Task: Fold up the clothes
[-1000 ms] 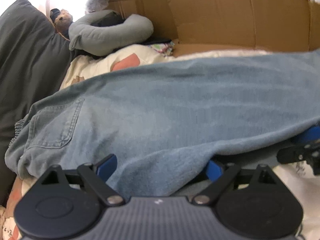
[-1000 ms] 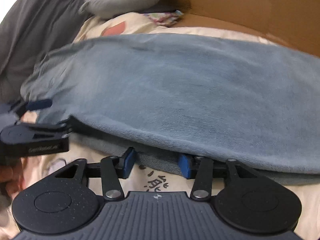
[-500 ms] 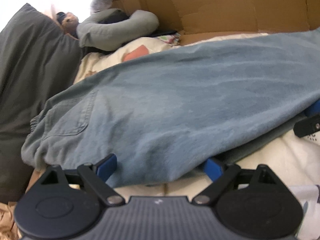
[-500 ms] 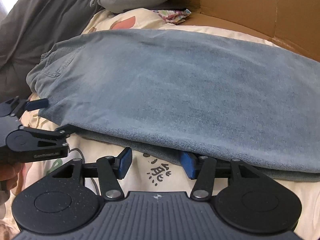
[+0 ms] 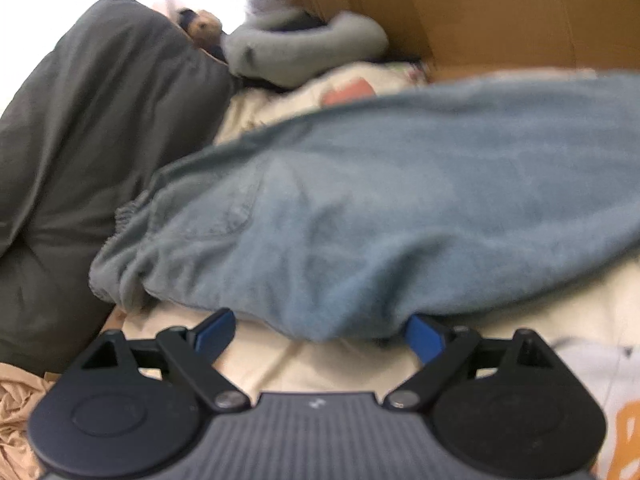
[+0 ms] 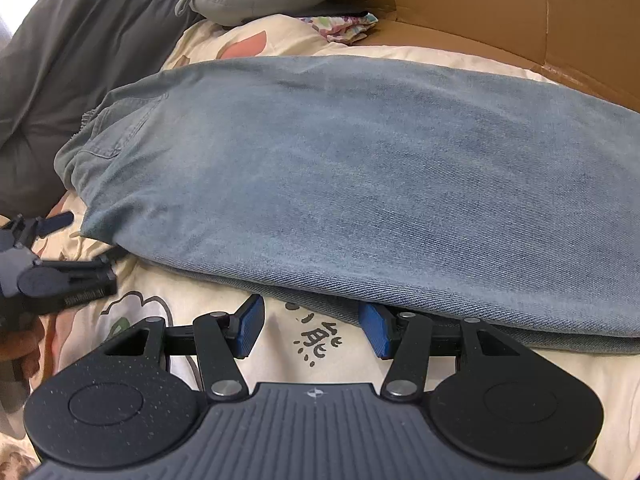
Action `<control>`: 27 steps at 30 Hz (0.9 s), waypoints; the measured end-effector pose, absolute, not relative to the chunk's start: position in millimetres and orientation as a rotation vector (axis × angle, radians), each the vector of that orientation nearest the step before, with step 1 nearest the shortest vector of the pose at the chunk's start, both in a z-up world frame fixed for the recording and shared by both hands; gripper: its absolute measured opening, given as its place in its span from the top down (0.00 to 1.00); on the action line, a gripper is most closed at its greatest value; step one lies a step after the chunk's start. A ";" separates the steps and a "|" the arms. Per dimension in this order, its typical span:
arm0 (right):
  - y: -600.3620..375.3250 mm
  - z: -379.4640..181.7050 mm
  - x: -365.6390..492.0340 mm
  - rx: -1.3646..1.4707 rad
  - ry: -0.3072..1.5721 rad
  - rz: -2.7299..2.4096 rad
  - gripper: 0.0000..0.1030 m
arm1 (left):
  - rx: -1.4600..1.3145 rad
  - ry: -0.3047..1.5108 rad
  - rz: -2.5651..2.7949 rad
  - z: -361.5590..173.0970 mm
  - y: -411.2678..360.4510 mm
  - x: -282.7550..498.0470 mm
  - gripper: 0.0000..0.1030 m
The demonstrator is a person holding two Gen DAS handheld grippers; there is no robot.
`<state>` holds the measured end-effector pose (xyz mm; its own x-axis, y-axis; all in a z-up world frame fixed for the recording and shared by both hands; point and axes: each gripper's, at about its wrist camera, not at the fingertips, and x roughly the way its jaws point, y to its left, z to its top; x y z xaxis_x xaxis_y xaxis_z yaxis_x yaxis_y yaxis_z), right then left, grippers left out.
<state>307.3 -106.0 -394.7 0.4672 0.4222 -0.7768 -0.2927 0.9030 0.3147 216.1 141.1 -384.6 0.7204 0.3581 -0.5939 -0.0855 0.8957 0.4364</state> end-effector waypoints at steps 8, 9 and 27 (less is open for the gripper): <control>-106.2 -393.9 307.8 0.146 0.992 0.442 0.43 | 0.400 0.636 0.253 -370.3 141.5 214.6 0.10; -106.4 -393.3 308.2 0.148 0.992 0.442 0.43 | 0.390 0.651 0.244 -372.0 141.3 214.5 0.11; -120.6 -387.6 321.4 0.178 0.970 0.423 0.44 | 0.369 0.740 0.240 -393.9 170.0 218.2 0.10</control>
<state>321.4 -120.6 -387.6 0.4918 0.4243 -0.7603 -0.2680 0.9046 0.3315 218.2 170.0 -393.9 0.7155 0.3401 -0.6103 -0.0835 0.9089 0.4087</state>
